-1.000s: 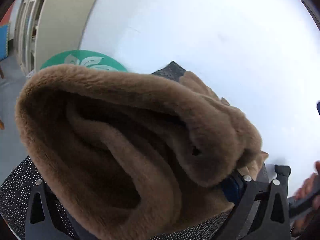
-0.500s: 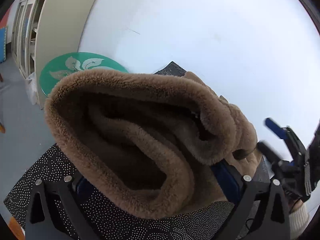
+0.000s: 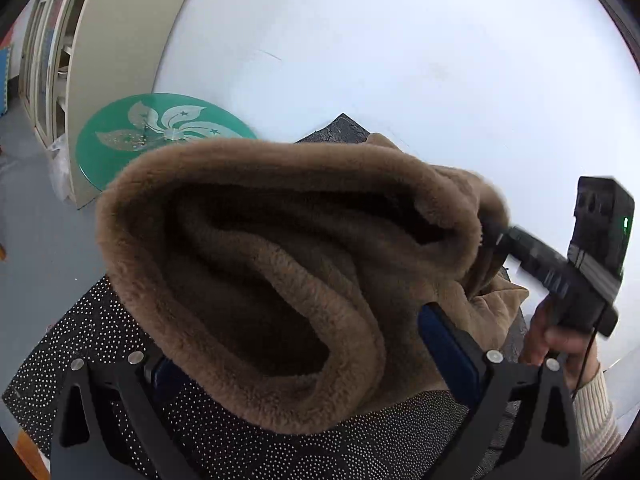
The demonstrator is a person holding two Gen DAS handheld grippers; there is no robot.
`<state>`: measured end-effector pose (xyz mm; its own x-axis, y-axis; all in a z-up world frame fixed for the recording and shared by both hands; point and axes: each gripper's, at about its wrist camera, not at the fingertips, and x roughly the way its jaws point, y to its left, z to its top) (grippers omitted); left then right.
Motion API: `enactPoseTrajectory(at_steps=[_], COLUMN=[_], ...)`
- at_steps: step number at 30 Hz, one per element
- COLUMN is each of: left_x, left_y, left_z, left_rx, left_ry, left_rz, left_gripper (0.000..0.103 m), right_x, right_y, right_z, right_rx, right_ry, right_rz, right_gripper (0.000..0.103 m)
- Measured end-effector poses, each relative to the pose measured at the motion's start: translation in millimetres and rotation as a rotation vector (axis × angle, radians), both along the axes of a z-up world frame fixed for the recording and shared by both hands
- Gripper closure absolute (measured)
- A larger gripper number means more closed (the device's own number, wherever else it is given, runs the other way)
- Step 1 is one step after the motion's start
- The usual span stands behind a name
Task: Fold clothes
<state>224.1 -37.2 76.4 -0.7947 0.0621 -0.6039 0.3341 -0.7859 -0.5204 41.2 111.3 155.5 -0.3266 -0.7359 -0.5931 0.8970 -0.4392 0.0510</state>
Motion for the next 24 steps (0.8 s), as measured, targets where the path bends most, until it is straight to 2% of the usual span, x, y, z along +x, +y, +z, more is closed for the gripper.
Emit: enactPoseTrajectory(at_steps=[3,8,12,19,24], left_x=[0,5,10,-10,-34], left_y=[7,35,54,63,76], left_z=[6,14,5,-13,-3], left_rx=[0.011,0.022,0.037,0.016,-0.032], left_ry=[0.018,0.062,0.050,-0.029,0.001], left_rz=[-0.035,-0.146,-0.212,-0.152,-0.138], left_gripper=[0.000,0.000,0.000,0.000,0.000], right_x=[-5,-3,-5,-2,14], right_y=[22,49,64,103,135], right_z=[27,57,77,126,147], right_rx=[-0.098,-0.146,-0.195,-0.321,-0.376], right_ry=[0.034,0.150,0.231,0.368,0.430], right_rz=[-0.104,-0.214,-0.280,-0.404,-0.469], right_gripper=[0.093,0.093,0.093,0.093,0.093])
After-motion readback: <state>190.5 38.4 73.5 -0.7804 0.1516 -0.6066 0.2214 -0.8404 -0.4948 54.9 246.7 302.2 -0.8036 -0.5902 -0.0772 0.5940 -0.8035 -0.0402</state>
